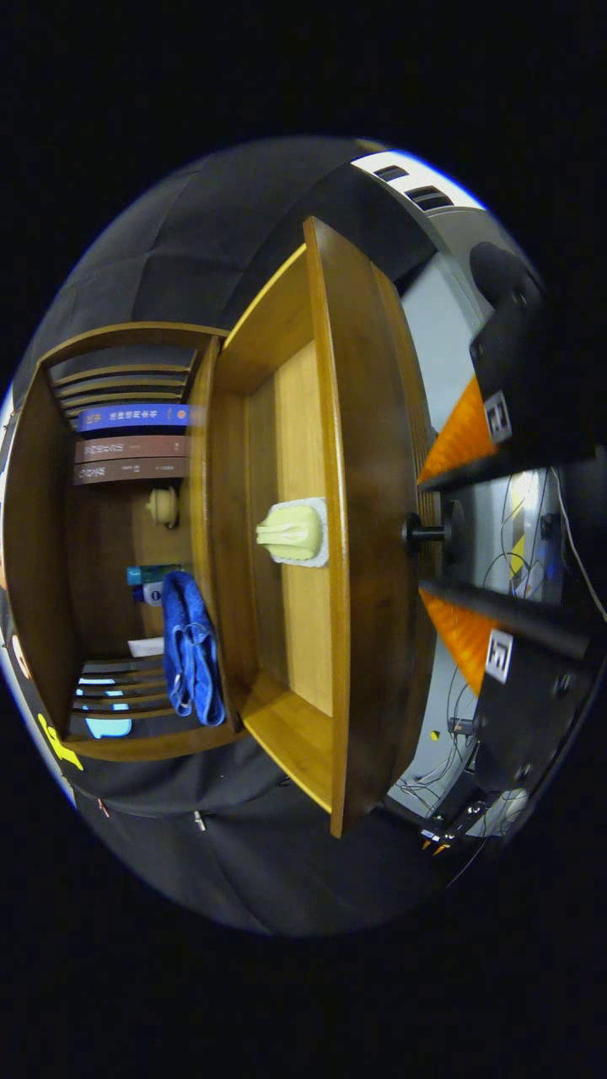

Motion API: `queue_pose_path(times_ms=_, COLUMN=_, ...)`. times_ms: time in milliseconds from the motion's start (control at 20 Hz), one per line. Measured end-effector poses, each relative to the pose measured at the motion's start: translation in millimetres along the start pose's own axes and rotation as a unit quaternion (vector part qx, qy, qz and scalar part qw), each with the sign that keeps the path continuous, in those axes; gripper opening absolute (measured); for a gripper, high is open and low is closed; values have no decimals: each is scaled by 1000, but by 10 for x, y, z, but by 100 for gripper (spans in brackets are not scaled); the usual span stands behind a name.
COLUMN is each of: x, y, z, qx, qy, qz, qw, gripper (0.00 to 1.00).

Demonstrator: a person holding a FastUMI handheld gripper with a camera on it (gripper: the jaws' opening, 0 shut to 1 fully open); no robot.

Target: Pull open the drawer, take out the items inside it, and place them on the countertop above the cabinet.

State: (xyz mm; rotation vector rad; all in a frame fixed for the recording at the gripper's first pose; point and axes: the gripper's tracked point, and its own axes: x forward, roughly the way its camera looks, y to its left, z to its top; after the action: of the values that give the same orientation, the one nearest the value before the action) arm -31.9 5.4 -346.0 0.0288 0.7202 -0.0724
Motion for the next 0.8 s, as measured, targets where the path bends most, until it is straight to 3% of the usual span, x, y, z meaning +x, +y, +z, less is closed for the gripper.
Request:
queue_pose_path(times_ms=100, x=-138, y=-11, z=125, qx=12, qy=-10, qz=-1, qw=1000, gripper=99)
queue_pose_path(times_ms=400, x=-204, y=64, z=984, qx=20, qy=-60, qz=26, qw=998, gripper=99)
queue_pose_path(times_ms=650, x=303, y=218, z=1610, qx=20, qy=-47, qz=51, qw=997, gripper=100)
queue_pose_path(times_ms=800, x=714, y=248, z=1676, qx=10, qy=-4, qz=51, qw=999, gripper=99)
